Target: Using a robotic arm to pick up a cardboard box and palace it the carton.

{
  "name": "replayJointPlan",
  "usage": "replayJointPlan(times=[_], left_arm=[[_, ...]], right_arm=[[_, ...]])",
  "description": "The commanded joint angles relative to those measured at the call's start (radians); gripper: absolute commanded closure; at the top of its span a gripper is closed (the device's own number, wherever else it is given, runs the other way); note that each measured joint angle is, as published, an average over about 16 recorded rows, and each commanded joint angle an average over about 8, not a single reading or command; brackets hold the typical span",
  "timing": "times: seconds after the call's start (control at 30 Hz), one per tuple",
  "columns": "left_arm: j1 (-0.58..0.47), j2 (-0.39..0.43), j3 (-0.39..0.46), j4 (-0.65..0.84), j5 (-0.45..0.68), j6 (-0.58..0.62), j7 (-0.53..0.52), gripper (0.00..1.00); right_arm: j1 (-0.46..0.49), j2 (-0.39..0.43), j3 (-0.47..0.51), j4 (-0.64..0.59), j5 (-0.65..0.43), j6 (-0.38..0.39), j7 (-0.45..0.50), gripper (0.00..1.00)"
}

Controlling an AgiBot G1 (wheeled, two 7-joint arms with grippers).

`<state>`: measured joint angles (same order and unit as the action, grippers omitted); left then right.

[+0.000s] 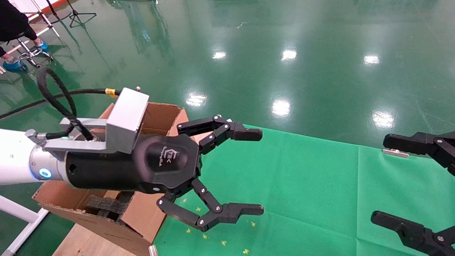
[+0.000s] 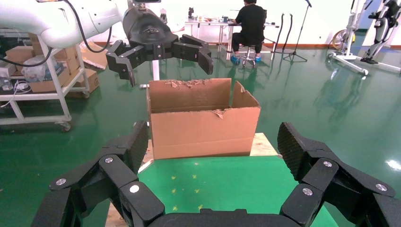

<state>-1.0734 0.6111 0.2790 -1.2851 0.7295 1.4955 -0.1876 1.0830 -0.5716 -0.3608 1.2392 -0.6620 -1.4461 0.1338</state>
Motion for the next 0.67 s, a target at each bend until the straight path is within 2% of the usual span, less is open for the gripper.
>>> replayJointPlan(times=[0.03, 0.67], left_arm=[[-0.001, 0.000, 0.000, 0.001, 0.000, 0.000, 0.000, 0.00], [-0.002, 0.000, 0.001, 0.003, 0.002, 0.000, -0.001, 0.00]], right_arm=[[0.000, 0.000, 0.000, 0.000, 0.000, 0.000, 0.000, 0.00], [0.000, 0.000, 0.000, 0.000, 0.000, 0.000, 0.000, 0.00]])
